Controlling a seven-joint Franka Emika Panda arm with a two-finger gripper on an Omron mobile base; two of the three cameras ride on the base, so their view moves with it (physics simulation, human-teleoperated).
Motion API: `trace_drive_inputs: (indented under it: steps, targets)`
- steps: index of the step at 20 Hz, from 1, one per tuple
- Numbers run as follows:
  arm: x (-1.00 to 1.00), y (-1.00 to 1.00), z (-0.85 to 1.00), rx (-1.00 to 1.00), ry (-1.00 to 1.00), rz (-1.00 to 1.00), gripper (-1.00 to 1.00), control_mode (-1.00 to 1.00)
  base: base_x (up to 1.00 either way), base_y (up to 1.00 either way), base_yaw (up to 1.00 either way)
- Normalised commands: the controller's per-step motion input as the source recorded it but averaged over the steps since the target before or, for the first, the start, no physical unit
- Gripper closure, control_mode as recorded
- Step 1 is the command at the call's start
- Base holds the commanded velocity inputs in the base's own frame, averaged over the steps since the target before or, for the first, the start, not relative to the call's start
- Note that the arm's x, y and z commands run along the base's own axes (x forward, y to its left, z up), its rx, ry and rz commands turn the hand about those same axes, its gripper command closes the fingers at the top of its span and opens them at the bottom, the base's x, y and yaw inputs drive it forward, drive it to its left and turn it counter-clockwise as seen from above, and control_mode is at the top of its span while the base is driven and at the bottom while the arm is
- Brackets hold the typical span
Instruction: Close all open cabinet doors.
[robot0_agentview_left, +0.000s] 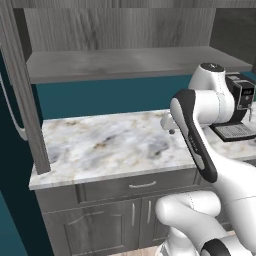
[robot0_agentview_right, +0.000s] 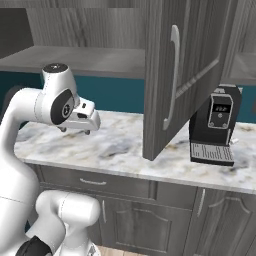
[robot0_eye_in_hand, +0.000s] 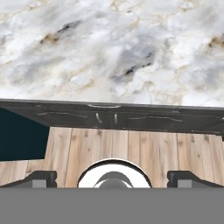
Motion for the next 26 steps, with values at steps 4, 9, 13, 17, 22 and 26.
trace_drive_inputs:
  steps: [4,9,13,17,22,26]
  targets:
    - [-0.07,0.00,0.00,0.00,0.00,0.00,-1.00,-1.00,0.00,0.00,0.00]
    - [-0.70,0.00,0.17,0.00,-0.07,-0.02,-1.00,-1.00,0.00,0.00,0.00]
    - [-0.76,-0.02,0.56,0.00,-0.09,-0.05,-1.00,-1.00,0.00,0.00,0.00]
    - [-0.81,0.00,0.69,-0.05,-0.25,-0.07,-1.00,-1.00,0.00,0.00,0.00]
    - [-0.62,0.00,0.59,-0.02,-0.25,-0.06,-1.00,-1.00,0.00,0.00,0.00]
    - [-0.82,-0.18,0.35,0.00,-0.12,-0.16,-1.00,-1.00,0.00,0.00,0.00]
